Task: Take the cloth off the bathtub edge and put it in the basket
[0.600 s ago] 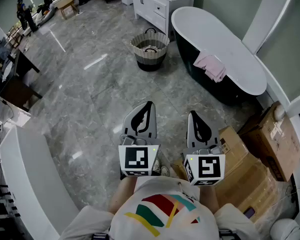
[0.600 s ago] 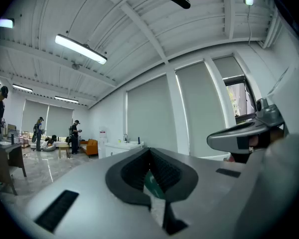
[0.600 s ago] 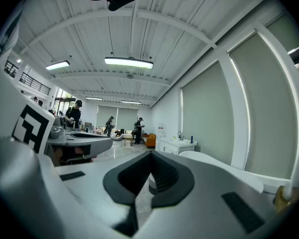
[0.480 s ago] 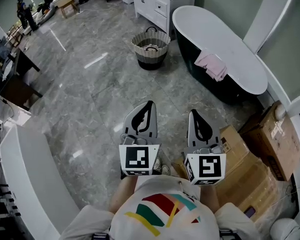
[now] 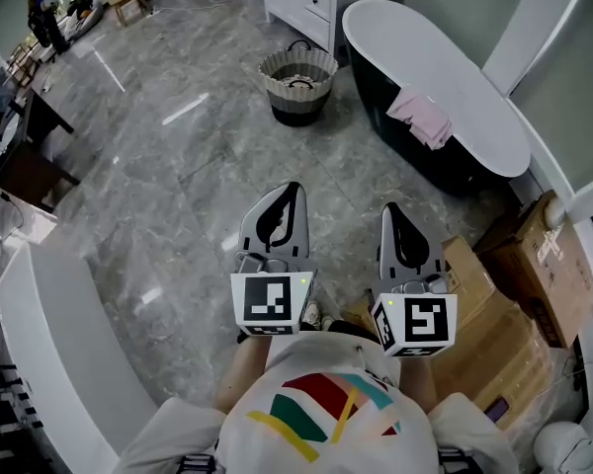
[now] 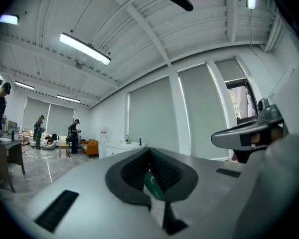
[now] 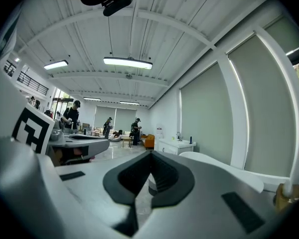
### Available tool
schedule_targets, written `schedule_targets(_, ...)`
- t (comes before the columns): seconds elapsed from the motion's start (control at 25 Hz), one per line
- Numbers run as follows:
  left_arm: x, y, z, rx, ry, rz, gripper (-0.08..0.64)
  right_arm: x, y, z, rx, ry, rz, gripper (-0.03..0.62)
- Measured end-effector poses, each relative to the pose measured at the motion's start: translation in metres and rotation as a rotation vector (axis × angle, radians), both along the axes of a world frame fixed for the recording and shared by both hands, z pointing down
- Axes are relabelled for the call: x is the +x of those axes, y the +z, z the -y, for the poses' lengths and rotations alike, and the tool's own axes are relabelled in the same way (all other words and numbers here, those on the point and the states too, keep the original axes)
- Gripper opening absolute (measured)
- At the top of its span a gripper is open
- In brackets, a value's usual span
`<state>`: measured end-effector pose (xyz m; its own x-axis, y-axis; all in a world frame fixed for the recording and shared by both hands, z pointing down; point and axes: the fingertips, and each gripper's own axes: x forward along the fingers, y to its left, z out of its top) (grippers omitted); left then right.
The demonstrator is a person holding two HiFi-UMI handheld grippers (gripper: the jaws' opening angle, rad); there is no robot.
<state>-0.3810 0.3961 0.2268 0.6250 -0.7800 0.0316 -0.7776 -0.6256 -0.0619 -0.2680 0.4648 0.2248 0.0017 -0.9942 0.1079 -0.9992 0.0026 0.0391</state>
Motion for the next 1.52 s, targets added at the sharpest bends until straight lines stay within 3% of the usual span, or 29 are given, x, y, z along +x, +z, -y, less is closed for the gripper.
schedule_targets(0.32,-0.01,0.01,0.018,-0.012,0.0,-0.013,0.018,0.0,0.003,0.005,-0.007,0.028,-0.023,0.009)
schedule_targets(0.8,0.022,0.003,0.061,0.042,0.052,-0.042,0.018,0.032,-0.001,0.04,0.06,0.094,-0.01,0.009)
schedule_targets(1.12,0.064,0.013,0.113,0.065,0.061,-0.057,0.018,0.075,-0.007,0.095,0.127,0.082,0.008,0.009)
schedule_targets(1.52,0.142,0.021,0.208,0.053,0.054,0.013,0.018,0.152,0.0,0.194,0.096,0.066,0.032,0.009)
